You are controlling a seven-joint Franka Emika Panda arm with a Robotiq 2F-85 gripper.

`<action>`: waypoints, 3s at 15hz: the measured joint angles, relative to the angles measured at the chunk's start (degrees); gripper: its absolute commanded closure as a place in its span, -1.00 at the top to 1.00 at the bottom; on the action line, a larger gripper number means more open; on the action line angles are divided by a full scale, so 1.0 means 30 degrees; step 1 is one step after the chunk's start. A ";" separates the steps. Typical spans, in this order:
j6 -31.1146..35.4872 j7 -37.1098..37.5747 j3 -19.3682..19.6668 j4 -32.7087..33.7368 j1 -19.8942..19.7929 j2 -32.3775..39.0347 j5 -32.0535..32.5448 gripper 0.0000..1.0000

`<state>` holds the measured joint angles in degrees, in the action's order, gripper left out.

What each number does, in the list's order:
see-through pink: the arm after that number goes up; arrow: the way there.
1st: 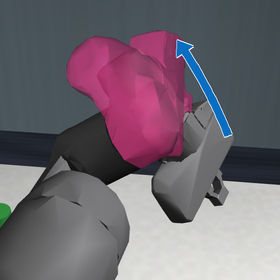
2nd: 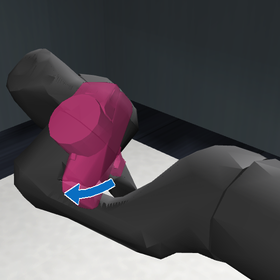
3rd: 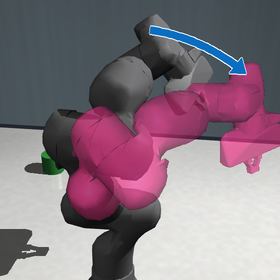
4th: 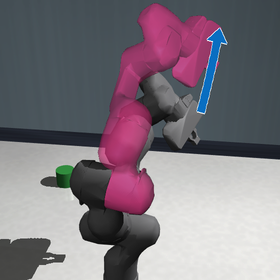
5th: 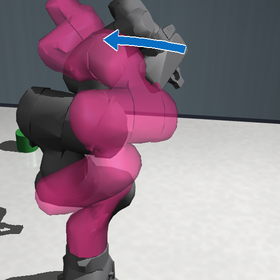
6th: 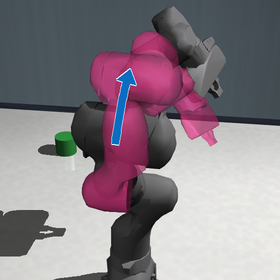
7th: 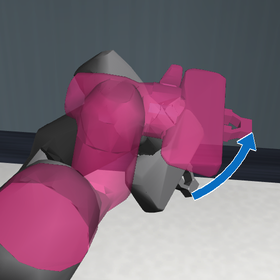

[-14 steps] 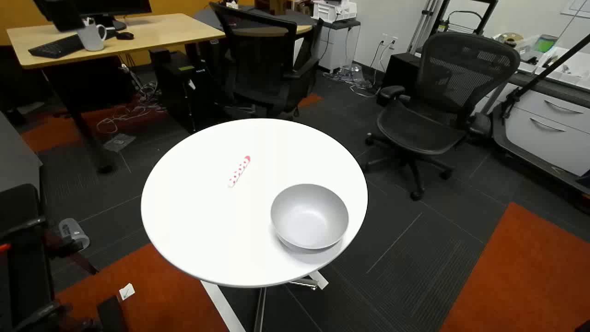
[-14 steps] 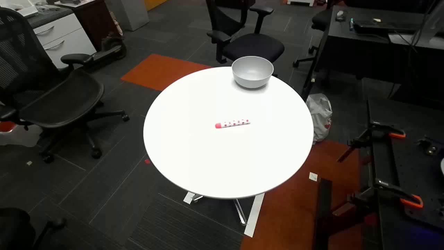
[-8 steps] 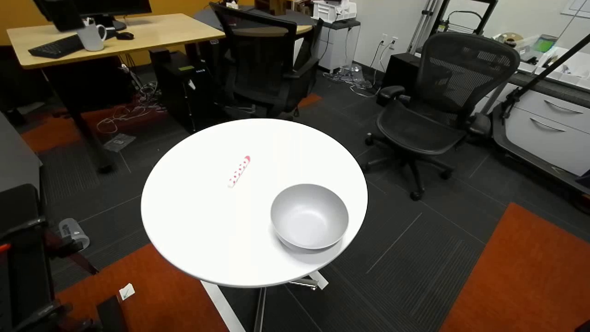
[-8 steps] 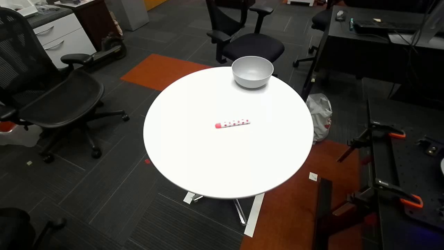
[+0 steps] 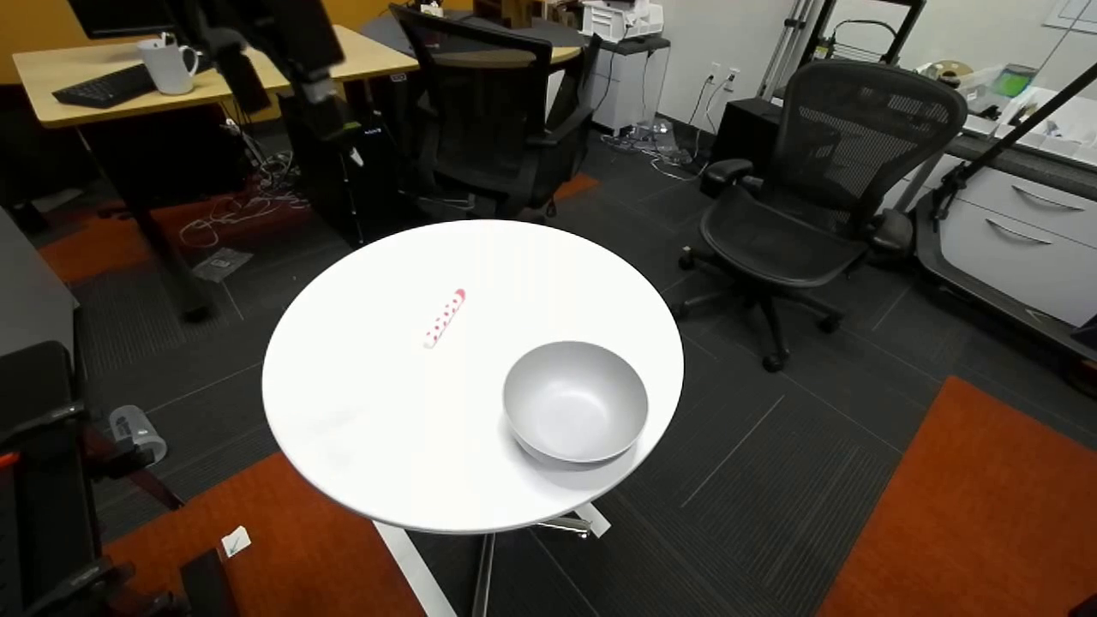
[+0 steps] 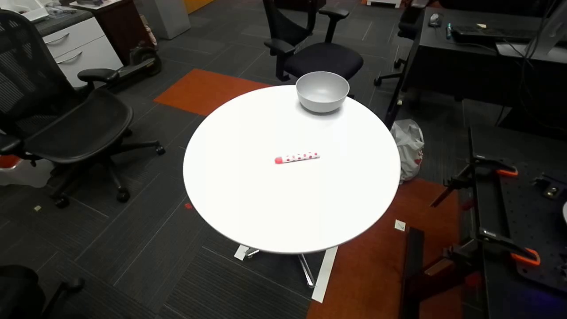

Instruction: Put the marker in the bowl

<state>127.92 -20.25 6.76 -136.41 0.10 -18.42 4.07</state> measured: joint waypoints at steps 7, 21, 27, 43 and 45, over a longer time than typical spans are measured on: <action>0.3538 -0.5052 -0.0482 0.2967 0.0500 0.7587 -0.2376 1.00; 0.4636 -0.5481 -0.2919 0.7722 -0.1165 1.6184 -0.2885 1.00; 0.5124 -0.4640 -0.3037 0.8617 -0.1128 1.7784 -0.1622 1.00; 0.5239 -0.3007 -0.4059 1.0027 -0.0738 1.9802 -0.0216 -0.76; 0.5399 -0.2807 -0.4060 1.0043 -0.0755 1.9818 -0.0216 -1.00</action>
<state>144.12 -28.67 -5.42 -106.28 -2.16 41.04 3.42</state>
